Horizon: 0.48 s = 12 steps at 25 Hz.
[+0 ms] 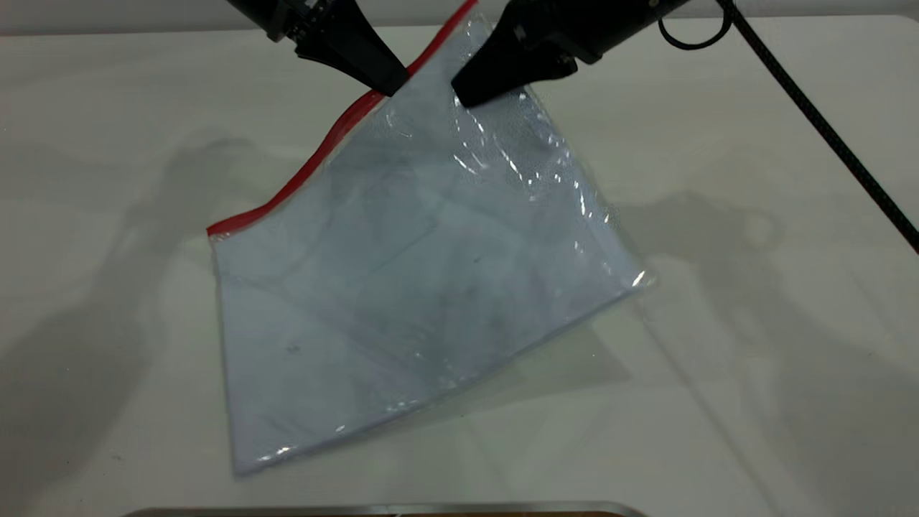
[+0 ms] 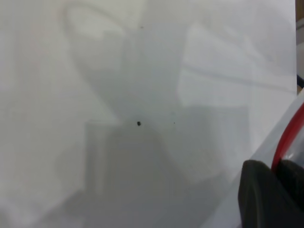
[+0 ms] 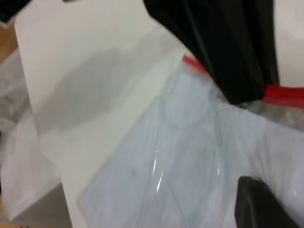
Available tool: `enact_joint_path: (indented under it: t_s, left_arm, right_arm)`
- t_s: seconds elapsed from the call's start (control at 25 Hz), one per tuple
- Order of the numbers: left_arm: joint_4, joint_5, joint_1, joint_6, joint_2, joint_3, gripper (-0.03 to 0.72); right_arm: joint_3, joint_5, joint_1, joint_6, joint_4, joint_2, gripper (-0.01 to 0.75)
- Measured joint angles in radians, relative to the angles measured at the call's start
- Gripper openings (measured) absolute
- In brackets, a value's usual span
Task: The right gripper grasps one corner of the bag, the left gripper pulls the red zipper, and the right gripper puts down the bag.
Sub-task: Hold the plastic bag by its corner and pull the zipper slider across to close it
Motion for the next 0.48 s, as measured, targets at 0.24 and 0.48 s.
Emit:
enact_joint_path:
  t_s: [0.24,0.48]
  left_arm:
    - [0.063,0.0,0.027,0.001,0.0,0.0,0.061]
    - [0.135,-0.007,0.044,0.001,0.0,0.0,0.065]
  right_arm:
    - [0.002,0.009,-0.004,-0.036,0.074,0.0,0.034]
    - [0.003,0.022,-0.02,-0.071,0.127,-0.019,0.034]
